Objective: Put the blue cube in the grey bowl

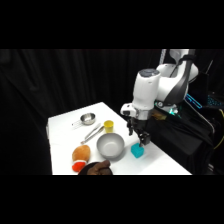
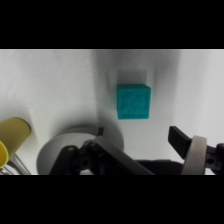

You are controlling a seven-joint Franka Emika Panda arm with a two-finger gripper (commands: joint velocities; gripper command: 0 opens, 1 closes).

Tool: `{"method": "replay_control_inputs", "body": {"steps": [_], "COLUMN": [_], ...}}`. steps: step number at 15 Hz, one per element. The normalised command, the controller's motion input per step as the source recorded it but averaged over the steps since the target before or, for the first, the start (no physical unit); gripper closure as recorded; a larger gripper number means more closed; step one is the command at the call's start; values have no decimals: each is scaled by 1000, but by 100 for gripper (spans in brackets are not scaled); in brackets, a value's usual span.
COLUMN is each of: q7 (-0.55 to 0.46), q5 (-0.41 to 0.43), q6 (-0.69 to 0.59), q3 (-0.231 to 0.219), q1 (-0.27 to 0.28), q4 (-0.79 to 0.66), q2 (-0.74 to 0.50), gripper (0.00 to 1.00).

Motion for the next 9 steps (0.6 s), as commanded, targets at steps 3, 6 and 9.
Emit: {"method": "replay_control_inputs", "body": {"steps": [3,6,9], "q7": [317,338,314], "q5": [-250,-321,-295], "q6": [286,318,281], "q3": [-133,-223,-182], "q1": [171,185,139], "q4": [-90,-55,-11], "q2": [83,126,160], "gripper": [0,0,0]}}
